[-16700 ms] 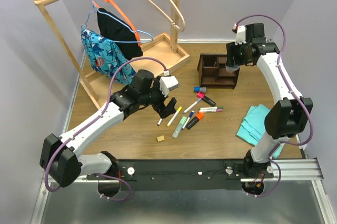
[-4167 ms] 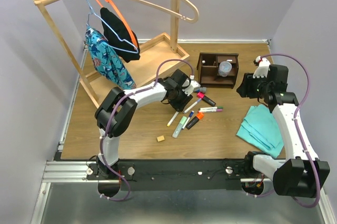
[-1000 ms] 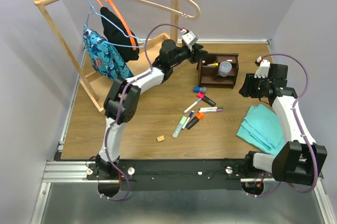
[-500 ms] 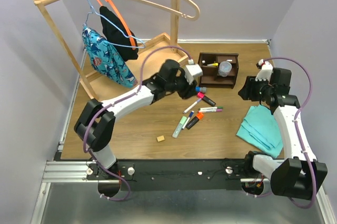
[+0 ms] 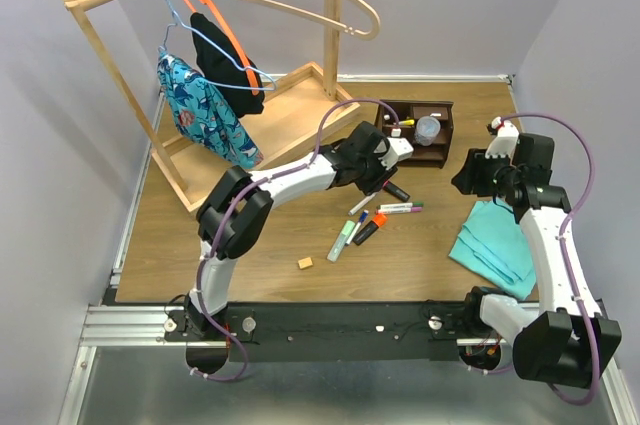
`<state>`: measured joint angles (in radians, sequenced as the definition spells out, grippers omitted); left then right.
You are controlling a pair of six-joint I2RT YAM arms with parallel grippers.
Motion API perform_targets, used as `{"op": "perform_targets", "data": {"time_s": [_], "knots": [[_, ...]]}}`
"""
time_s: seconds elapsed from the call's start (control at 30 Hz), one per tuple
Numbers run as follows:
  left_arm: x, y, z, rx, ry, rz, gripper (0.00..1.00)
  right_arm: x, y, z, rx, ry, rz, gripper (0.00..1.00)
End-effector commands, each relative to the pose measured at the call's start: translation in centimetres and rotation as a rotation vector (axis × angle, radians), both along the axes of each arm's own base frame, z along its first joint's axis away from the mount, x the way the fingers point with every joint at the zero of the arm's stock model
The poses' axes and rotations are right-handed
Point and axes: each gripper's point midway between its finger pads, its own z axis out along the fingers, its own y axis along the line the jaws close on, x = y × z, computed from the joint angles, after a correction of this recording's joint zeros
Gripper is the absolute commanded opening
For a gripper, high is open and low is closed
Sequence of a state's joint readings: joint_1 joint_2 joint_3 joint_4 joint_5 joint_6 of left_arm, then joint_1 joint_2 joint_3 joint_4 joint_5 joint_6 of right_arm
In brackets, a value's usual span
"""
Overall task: Sort the stationery into containers
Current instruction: Pick up the pen from the center of the board.
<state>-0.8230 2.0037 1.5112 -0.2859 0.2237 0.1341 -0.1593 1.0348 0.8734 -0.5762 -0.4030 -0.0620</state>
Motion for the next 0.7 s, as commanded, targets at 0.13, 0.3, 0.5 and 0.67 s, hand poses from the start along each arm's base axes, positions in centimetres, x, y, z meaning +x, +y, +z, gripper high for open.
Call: {"op": "perform_targets", "data": {"time_s": [0.13,0.3,0.5,0.67], "knots": [[1.1,0.1,-2.8,0.086,0.016,0.044,0.45,-0.8,-0.1,-0.4,0.004,0.008,-0.014,0.56],[1.1,-0.1,-4.9,0.114,0.045,0.038,0.45,-0.7,-0.2,-0.3,0.003,0.004,-0.014,0.56],[1.6,-0.6,-6.4,0.126,0.065,0.047,0.43,-0.7,-0.3,-0.4,0.000,0.013,-0.018,0.56],[1.5,-1.0,-7.3,0.132,0.083,0.041,0.35,-0.7,-0.4,-0.5,-0.001,0.017,-0.018,0.56]]}}
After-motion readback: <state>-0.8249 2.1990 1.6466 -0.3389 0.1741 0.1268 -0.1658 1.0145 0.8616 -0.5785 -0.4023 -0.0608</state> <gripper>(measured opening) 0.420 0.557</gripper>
